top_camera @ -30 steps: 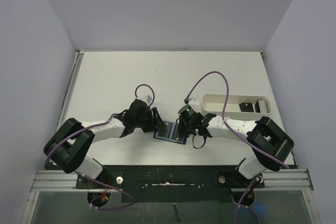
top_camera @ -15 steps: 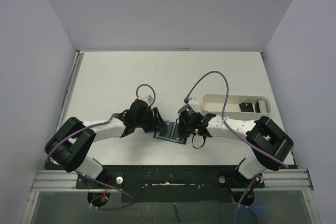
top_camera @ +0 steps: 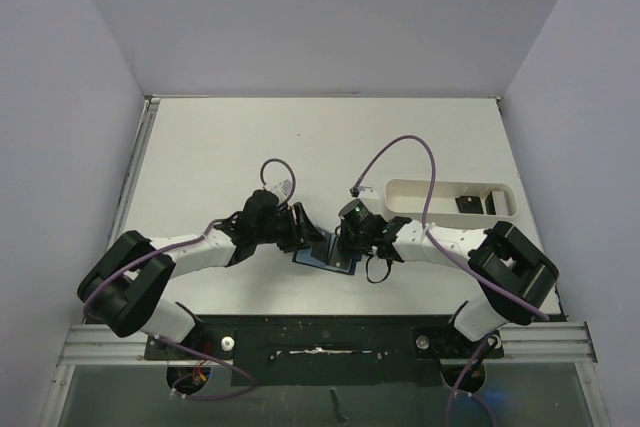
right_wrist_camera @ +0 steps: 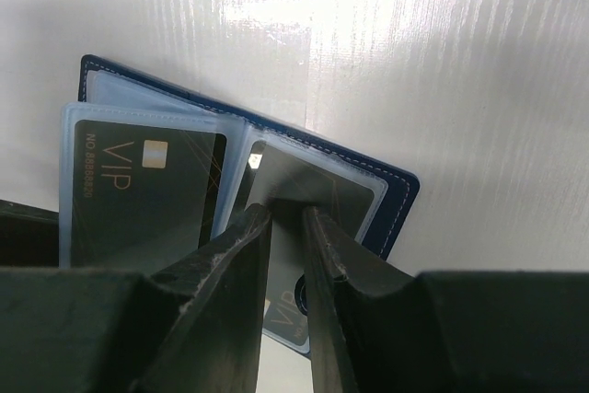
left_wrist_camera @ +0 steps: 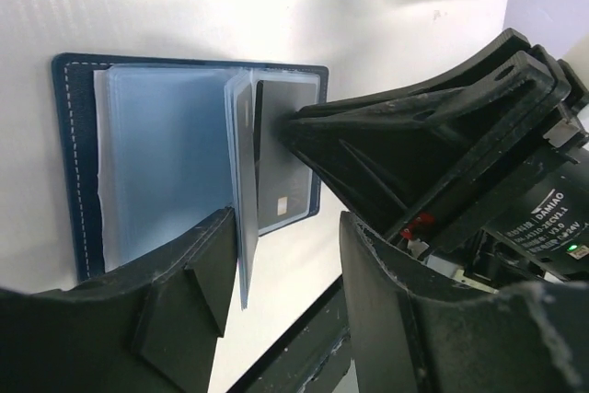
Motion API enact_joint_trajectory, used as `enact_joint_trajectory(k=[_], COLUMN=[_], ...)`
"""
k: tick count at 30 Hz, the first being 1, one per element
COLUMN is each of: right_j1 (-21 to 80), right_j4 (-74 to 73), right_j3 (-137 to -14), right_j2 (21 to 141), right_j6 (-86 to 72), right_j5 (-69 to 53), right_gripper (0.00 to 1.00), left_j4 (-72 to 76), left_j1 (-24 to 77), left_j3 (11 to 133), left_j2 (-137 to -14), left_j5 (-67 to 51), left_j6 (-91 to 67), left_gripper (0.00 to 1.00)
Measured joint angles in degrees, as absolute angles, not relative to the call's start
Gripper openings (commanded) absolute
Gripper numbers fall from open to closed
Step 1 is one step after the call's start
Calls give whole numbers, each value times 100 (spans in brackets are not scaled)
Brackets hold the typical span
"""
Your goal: Put the credit cards into the card holder
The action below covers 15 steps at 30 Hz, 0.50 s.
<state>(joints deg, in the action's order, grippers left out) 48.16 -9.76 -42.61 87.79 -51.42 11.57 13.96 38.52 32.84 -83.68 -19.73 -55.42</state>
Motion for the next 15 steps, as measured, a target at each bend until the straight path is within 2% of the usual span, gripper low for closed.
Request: enact_joint_trajectory(k=[2,6,15], right_j1=[4816,4816,4803], right_j4=[-956,-937,-939], right_j3=[-4257,-4252,-4252], right_j2=[8779,8779,8770], right_j6=[-5140,-5083,-4925], right_j5=[1157,1160,1278], right_gripper=[23,23,23], left_j4=[1450,1737,1920], left_j1=[3852,3863,4005], left_j3=[3273,3227,3216], left_j2=[-8361,-8359,-8359], left_j5=[-2018,-2126,-2128], left_j6=[-5610,-5767,-5819], left_gripper=[46,39,0])
